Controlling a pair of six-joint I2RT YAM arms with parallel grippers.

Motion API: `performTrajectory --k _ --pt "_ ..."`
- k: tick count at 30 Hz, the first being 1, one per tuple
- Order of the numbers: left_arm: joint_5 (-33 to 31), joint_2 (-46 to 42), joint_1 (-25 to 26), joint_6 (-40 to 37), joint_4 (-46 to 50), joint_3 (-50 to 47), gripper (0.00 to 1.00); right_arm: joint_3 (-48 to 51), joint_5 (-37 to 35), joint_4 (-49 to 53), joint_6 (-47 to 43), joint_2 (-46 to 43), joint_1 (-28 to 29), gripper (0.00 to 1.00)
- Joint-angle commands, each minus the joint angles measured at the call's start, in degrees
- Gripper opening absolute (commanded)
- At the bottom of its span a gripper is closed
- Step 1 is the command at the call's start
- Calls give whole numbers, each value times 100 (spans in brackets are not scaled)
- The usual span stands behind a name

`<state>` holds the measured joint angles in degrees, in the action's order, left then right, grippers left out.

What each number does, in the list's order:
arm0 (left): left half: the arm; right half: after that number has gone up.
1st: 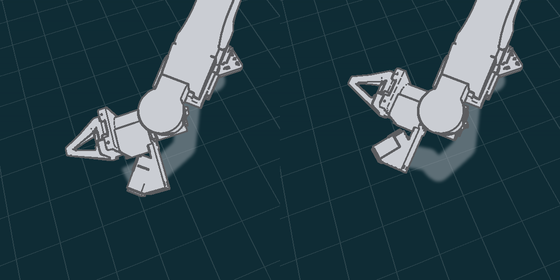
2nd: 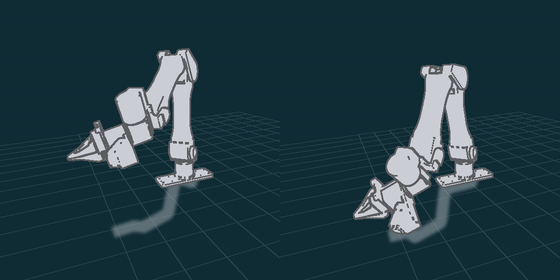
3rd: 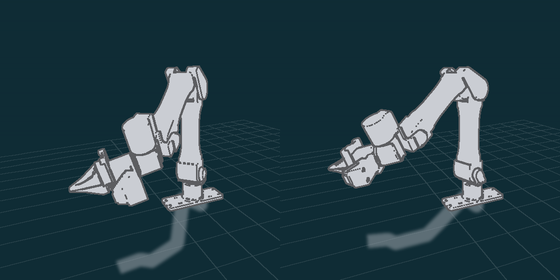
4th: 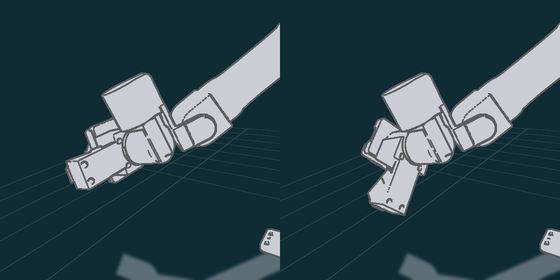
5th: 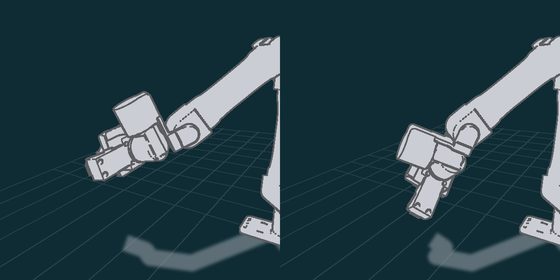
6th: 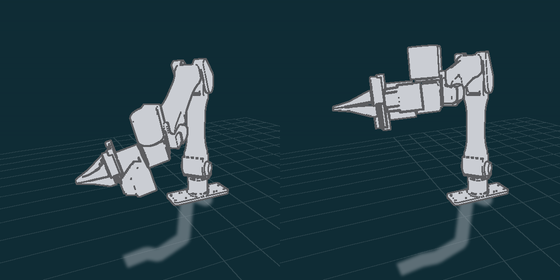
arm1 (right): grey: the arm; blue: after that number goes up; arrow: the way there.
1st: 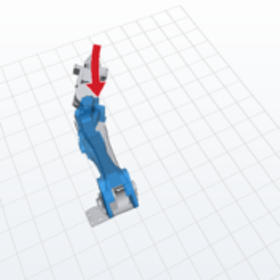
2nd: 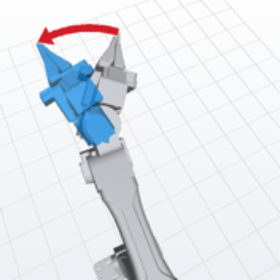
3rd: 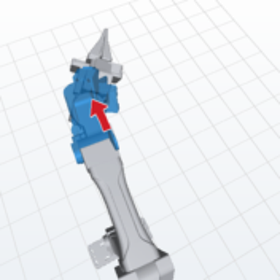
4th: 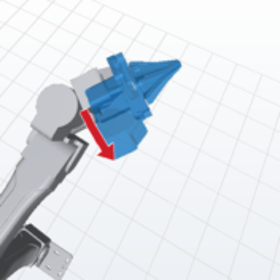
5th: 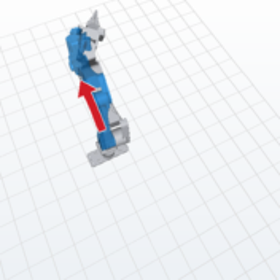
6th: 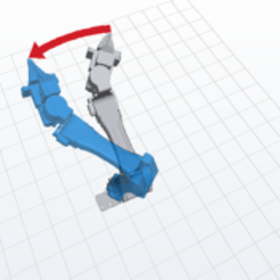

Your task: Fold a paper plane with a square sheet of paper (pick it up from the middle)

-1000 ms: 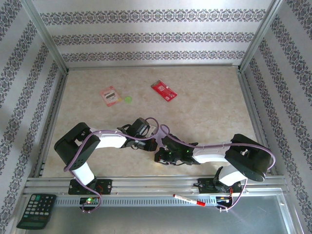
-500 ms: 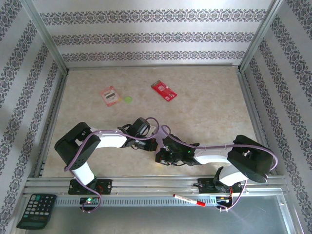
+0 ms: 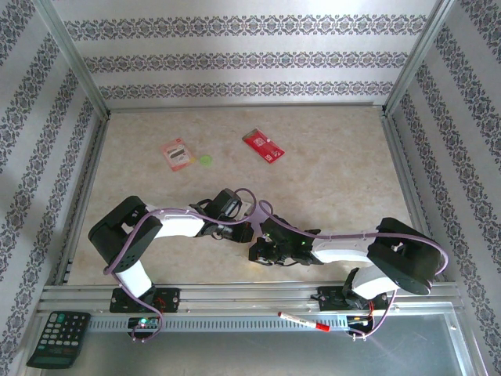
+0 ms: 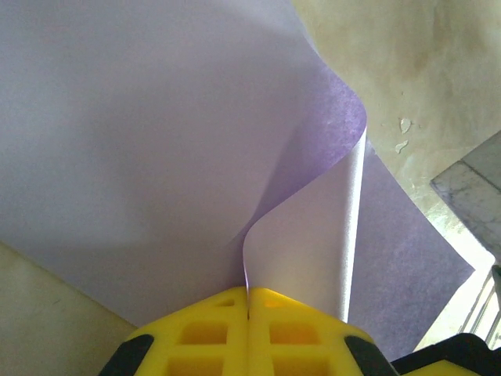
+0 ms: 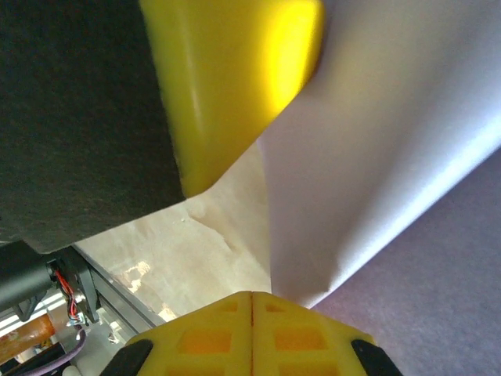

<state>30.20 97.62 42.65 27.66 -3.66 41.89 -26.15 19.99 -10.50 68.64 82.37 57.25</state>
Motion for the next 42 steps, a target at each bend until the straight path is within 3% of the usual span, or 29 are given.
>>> performTrajectory --k 1,13,24,42 --pt "-643 417 63 -125 757 -199 0 41 58 101 -115 127 67 6" --pt "-674 428 61 -188 832 -172 0 383 92 222 -122 70 58 4" --pt "-664 441 61 -177 813 -171 0 110 84 227 -171 -581 -253 5" --pt "-571 384 67 -103 808 -138 0 -29 261 128 -389 43 -518 5"
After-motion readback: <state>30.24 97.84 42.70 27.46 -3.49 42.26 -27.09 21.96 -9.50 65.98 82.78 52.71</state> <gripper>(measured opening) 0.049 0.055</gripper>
